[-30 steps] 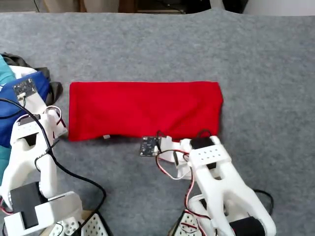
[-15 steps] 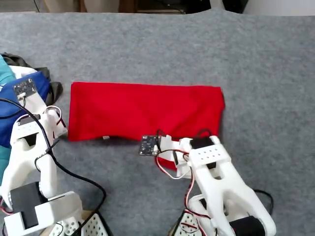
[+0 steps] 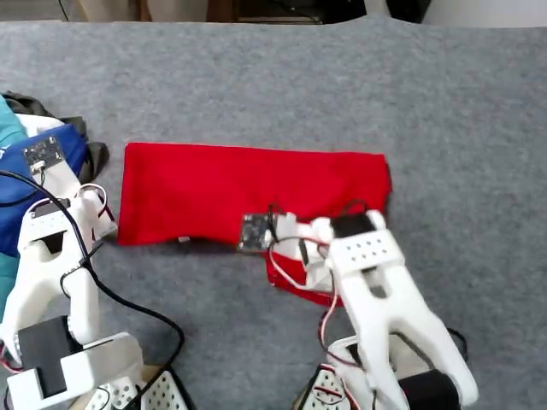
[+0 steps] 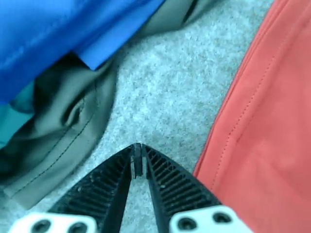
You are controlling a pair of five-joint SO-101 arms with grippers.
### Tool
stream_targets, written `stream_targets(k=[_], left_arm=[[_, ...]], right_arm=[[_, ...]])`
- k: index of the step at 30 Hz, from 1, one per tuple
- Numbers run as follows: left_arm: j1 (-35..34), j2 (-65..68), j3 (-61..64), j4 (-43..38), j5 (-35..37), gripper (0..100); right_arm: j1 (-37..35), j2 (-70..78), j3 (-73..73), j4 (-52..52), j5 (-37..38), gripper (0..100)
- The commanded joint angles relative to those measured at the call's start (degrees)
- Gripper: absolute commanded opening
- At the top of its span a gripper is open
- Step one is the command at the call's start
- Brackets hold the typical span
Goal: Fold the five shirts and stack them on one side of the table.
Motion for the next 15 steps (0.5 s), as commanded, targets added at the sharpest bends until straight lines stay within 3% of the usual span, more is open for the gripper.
stream_targets(k=[1, 9, 15], left_arm=[[-0.4, 0.1, -2.3, 0.1, -1.1, 2], [-0.2, 0.1, -2.3, 0.1, -1.1, 2], [-0.1, 0.1, -2.3, 0.1, -1.1, 2]], right_arm=[[2.6, 5.1, -9.1, 1.6, 2.0, 0.5], [9.5, 24.5, -28.7, 1.1, 5.5, 0.5], [9.5, 31.0, -36.7, 1.3, 7.3, 0.5]])
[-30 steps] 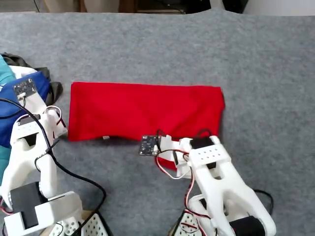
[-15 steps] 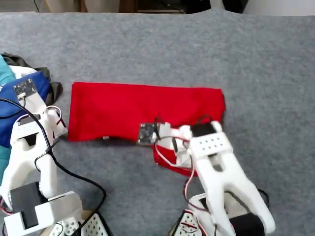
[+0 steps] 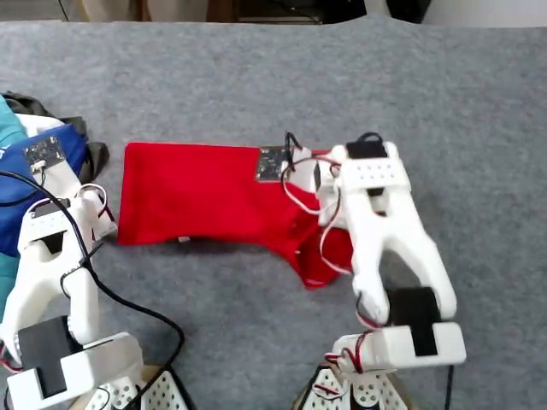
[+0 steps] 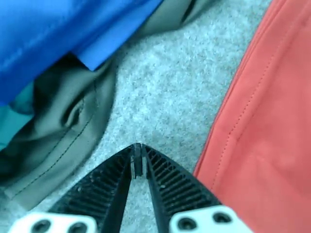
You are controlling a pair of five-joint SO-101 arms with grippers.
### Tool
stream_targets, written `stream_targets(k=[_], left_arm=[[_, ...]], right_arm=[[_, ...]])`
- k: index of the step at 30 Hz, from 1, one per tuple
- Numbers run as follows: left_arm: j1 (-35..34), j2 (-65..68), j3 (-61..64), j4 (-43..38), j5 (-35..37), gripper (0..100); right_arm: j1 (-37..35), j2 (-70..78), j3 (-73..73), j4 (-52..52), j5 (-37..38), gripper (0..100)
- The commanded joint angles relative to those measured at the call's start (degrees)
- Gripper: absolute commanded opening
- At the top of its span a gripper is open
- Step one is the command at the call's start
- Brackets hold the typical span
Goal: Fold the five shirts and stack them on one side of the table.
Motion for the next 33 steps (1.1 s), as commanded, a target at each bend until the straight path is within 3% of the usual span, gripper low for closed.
stream_targets(k=[1, 11, 17, 21, 27, 33], left_arm=[[0.0, 0.1, -2.3, 0.0, -0.5, 2], [0.0, 0.1, -2.3, 0.0, -0.5, 2], [0.0, 0.1, -2.3, 0.0, -0.5, 2], [0.0, 0.1, -2.3, 0.0, -0.5, 2], [0.1, 0.1, -2.3, 0.0, -0.5, 2], [0.1, 0.1, -2.3, 0.0, -0.5, 2]], right_arm=[[0.4, 2.9, -5.5, 0.2, 0.9, 0.5], [1.3, 10.6, -9.7, -6.1, 2.6, 2.6], [2.5, 9.5, -9.5, -6.2, 2.8, 28.2], [3.4, 5.9, -9.5, -6.2, 2.8, 36.9], [3.7, 1.2, -9.5, -4.0, 2.6, 32.7], [3.6, 0.0, -10.0, -5.0, 2.5, 19.6]])
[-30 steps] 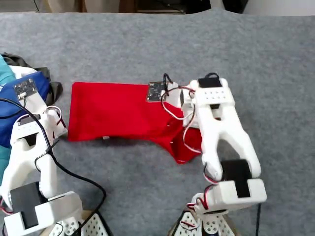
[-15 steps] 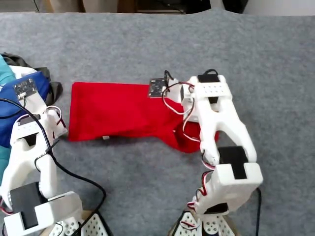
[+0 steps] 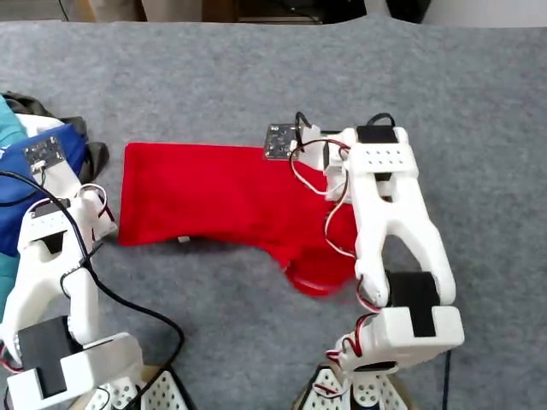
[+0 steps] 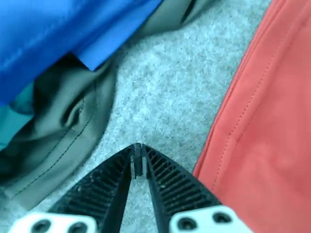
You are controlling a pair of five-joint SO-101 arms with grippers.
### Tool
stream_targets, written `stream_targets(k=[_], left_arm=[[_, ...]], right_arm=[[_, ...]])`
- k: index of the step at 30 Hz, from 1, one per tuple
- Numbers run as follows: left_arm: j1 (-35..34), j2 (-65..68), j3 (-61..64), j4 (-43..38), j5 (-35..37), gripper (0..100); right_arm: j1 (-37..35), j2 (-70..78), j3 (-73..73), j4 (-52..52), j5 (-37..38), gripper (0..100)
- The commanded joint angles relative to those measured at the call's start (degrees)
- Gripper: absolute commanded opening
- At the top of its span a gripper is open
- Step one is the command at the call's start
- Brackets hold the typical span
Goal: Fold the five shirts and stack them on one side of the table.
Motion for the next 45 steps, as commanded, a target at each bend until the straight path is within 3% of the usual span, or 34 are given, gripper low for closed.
stream_targets(k=[1, 8, 13, 22, 27, 34, 45], left_arm=[[0.1, 0.1, -2.3, 0.0, -0.5, 2], [0.1, 0.1, -2.3, 0.0, -0.5, 2], [0.1, 0.1, -2.3, 0.0, -0.5, 2], [0.1, 0.1, -2.3, 0.2, -0.5, 2], [0.1, 0.1, -2.3, 0.2, -0.5, 2], [0.1, 0.1, -2.3, 0.3, -0.5, 2], [0.1, 0.1, -2.3, 0.2, -0.5, 2]], right_arm=[[0.4, -3.4, -3.6, -1.1, 0.5, 17.2], [-0.3, -6.8, -2.9, 8.7, -0.3, 0.4], [-1.3, -18.0, 7.0, 12.5, -0.3, 1.6], [-13.2, -37.0, 36.5, 8.6, -5.5, 6.3], [-17.6, -36.4, 40.0, 8.9, -7.4, 13.3], [-20.3, -36.2, 44.2, 8.8, -7.5, 13.4], [-18.2, -36.6, 49.0, 2.4, -7.6, 13.7]])
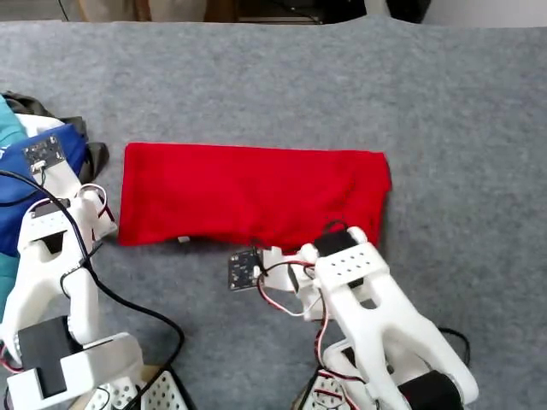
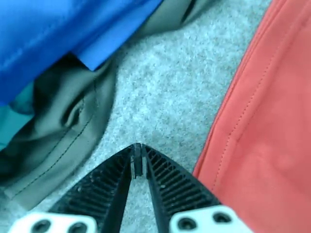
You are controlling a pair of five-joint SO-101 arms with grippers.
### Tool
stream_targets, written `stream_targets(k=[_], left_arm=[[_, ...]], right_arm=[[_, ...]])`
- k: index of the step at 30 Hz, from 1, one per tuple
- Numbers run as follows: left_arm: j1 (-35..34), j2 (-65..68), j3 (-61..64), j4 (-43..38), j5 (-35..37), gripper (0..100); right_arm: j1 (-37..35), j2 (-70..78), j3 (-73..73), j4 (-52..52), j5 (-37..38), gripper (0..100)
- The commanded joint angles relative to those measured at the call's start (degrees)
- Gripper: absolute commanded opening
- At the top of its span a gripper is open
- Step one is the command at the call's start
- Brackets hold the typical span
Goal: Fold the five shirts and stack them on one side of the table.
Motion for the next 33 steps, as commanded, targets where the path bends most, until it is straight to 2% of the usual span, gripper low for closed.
stream_targets(k=[1, 7, 10, 33], left_arm=[[0.1, 0.1, -2.3, 0.2, -0.5, 2], [0.1, 0.1, -2.3, 0.2, -0.5, 2], [0.1, 0.1, -2.3, 0.2, -0.5, 2], [0.1, 0.1, -2.2, 0.4, -0.5, 2]], right_arm=[[0.8, -1.9, -0.4, -0.8, -0.9, 13.7], [1.3, -1.3, -2.7, -2.9, -4.7, 14.1], [1.4, 0.5, -1.7, -5.7, -7.0, 18.8], [1.5, 17.3, -3.3, -9.9, -7.5, 18.2]])
